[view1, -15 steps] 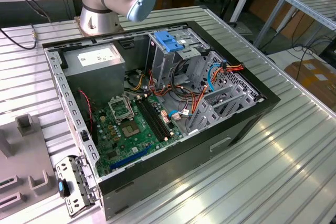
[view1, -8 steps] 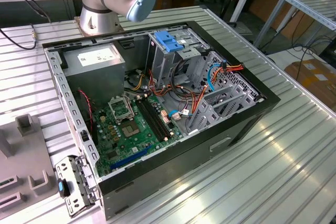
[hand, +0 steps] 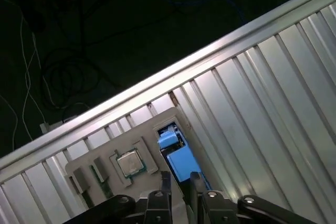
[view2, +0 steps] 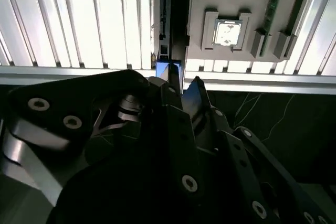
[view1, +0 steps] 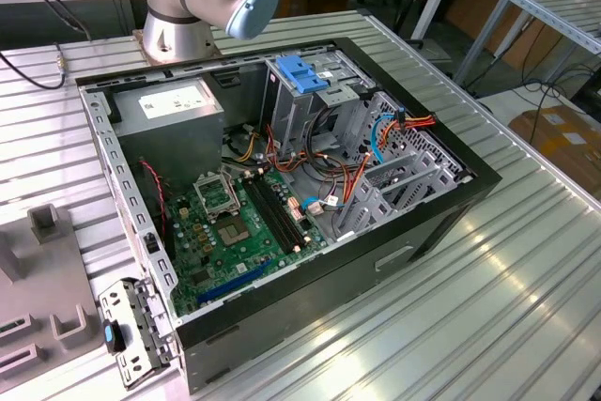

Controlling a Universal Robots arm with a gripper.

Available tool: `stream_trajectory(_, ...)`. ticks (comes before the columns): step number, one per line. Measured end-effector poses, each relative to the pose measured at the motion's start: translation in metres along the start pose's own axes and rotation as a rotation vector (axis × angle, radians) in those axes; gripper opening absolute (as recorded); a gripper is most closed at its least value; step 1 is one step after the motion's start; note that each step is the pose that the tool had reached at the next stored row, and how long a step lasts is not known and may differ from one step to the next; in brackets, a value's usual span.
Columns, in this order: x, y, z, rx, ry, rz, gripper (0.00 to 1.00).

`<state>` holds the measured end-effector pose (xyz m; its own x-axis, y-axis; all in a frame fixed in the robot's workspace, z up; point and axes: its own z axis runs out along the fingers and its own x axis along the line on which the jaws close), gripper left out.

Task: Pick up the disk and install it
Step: 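Pick up the disk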

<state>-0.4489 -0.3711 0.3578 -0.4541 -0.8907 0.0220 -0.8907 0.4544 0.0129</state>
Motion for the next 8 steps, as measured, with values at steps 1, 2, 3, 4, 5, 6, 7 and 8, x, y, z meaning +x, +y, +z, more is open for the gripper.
stream_trajectory(1,0.0000,0.0000,0.0004,0.0006,0.0002,-0.017,0.36)
stream_trajectory(2,0.0000,0.0000,0.0011,0.0015,0.0002,-0.040,0.42)
stream_trajectory(3,0.0000,0.0000,0.0024,0.0031,0.0002,-0.072,0.42)
stream_trajectory(4,-0.0001,0.0000,0.0035,0.0043,0.0002,-0.100,0.48)
stream_trajectory(5,-0.0001,-0.0001,0.0044,0.0052,0.0003,-0.120,0.48)
stream_trajectory(6,-0.0001,-0.0001,0.0063,0.0066,0.0005,-0.163,0.48)
stream_trajectory(7,-0.0002,-0.0001,0.0073,0.0073,0.0007,-0.184,0.48)
stream_trajectory(8,-0.0002,-0.0001,0.0081,0.0078,0.0008,-0.202,0.48)
